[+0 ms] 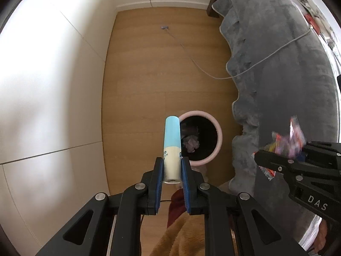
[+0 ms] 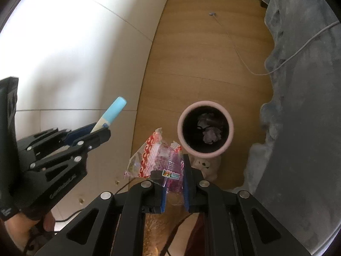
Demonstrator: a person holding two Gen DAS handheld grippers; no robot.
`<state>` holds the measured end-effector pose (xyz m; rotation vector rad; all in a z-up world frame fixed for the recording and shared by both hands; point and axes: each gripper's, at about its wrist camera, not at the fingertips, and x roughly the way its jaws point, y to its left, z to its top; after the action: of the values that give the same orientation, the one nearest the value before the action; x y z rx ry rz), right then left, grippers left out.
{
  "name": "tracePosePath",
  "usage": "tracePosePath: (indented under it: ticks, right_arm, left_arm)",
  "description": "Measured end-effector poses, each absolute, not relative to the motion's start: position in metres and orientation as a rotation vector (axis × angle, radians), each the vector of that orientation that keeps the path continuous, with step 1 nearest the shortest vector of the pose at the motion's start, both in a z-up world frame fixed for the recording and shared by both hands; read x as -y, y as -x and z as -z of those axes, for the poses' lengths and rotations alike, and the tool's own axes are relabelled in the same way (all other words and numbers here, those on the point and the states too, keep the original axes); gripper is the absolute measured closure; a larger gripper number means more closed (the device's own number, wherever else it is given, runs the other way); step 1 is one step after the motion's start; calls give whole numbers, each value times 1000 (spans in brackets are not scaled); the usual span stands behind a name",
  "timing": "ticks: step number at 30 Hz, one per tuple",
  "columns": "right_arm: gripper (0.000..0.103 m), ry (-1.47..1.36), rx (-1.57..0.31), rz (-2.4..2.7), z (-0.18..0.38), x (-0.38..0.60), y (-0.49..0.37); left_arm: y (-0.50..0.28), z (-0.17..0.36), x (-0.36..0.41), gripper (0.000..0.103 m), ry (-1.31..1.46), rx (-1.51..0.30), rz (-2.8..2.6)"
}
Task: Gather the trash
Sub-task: 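Carry both items over the pink bin and open both grippers to drop them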
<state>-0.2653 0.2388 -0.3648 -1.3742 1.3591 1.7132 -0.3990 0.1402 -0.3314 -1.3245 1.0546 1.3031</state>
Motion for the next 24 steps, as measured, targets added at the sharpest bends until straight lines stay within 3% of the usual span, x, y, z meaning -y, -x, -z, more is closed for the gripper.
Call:
tracePosePath:
  ticks: [1, 3, 5, 11, 24]
  right_arm:
    - [82, 1375, -1359, -1703, 367, -241, 266]
    - [58, 1386, -1337, -1694, 362, -241, 269]
    - [48, 1419, -1307, -1687, 364, -243, 272]
    - [40, 1431, -1290, -1676, 366, -246, 275]
    - [40, 1333, -1369, -1561, 351, -235, 221]
  left_arm:
    - [400, 333, -140, 86, 1330, -1052, -1299]
    - [401, 337, -142, 86, 1337, -1051, -1288]
    - [400, 341, -143, 86, 1339, -1049, -1272]
    - [396, 349, -147, 86, 1338, -1056, -1237]
    - [343, 377, -161, 86, 1285, -1124, -1096]
